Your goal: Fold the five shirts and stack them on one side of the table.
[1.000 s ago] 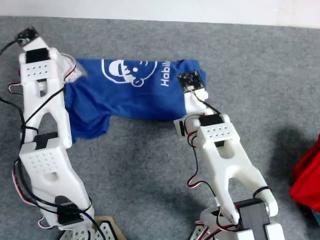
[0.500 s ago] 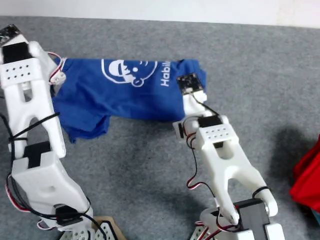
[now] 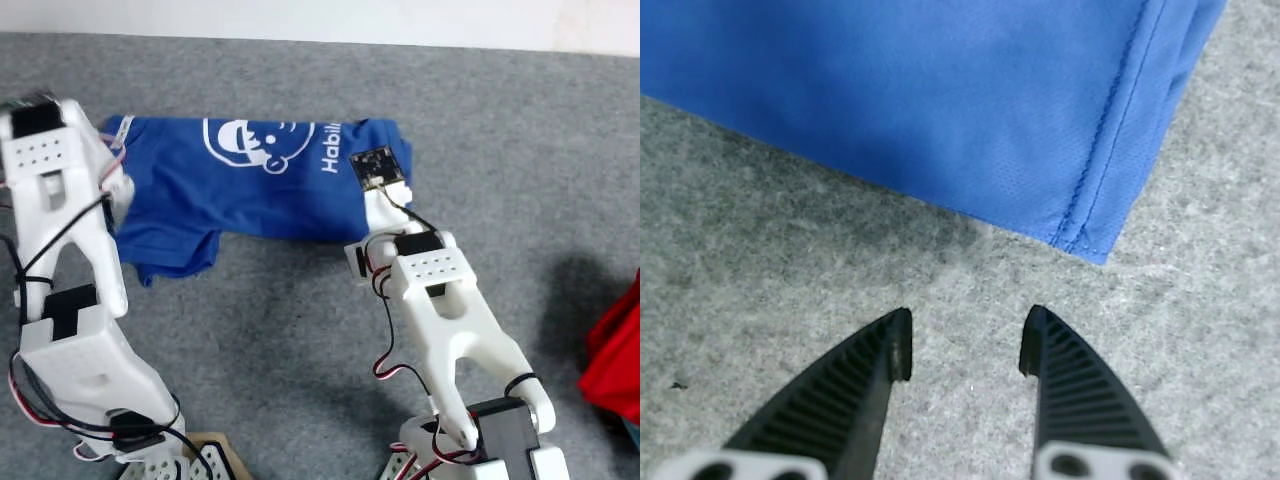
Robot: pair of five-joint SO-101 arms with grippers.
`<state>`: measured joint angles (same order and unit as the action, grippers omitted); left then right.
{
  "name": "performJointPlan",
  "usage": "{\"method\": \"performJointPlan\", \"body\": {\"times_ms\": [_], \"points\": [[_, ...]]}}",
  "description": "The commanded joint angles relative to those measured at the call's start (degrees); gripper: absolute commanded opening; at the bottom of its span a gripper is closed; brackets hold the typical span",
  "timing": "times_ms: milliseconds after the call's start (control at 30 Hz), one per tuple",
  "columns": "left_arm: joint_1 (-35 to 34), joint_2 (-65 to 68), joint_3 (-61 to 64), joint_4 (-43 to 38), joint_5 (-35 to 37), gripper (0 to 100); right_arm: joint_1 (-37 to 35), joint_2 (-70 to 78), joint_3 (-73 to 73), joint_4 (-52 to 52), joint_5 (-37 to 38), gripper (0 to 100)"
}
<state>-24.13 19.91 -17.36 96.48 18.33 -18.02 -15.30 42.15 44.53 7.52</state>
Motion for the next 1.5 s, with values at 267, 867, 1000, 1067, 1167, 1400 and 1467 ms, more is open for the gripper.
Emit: {"method": "performJointPlan", "body": {"times_ms": [267, 867, 1000, 1067, 1167, 1400, 1467], "points": [[-4.35, -18.42, 31.6, -25.41, -9.76, 1, -0.4, -2.33, -0.22, -0.92, -0.53, 18.1], [-0.4, -19.38, 44.44, -50.29, -9.85, 1, -0.4, -2.24, -0.13, -0.92, -0.53, 18.1], [2.77, -19.3, 44.62, -54.07, -9.58, 1, -0.4, -2.24, -0.13, -0.92, -0.53, 18.1], [3.82, -19.3, 44.7, -56.09, -9.41, 1, -0.4, -2.24, -0.13, -0.92, -0.53, 18.1], [4.79, -19.38, 44.35, -58.11, -9.41, 1, -0.4, -2.24, -0.13, -0.92, -0.53, 18.1], [5.76, -14.73, 39.25, -60.66, -9.41, 1, -0.4, -2.24, -0.13, -0.92, -0.53, 18.1], [5.76, -10.24, 35.74, -60.84, -9.41, 1, -0.4, -2.24, -0.13, -0.92, -0.53, 18.1]]}}
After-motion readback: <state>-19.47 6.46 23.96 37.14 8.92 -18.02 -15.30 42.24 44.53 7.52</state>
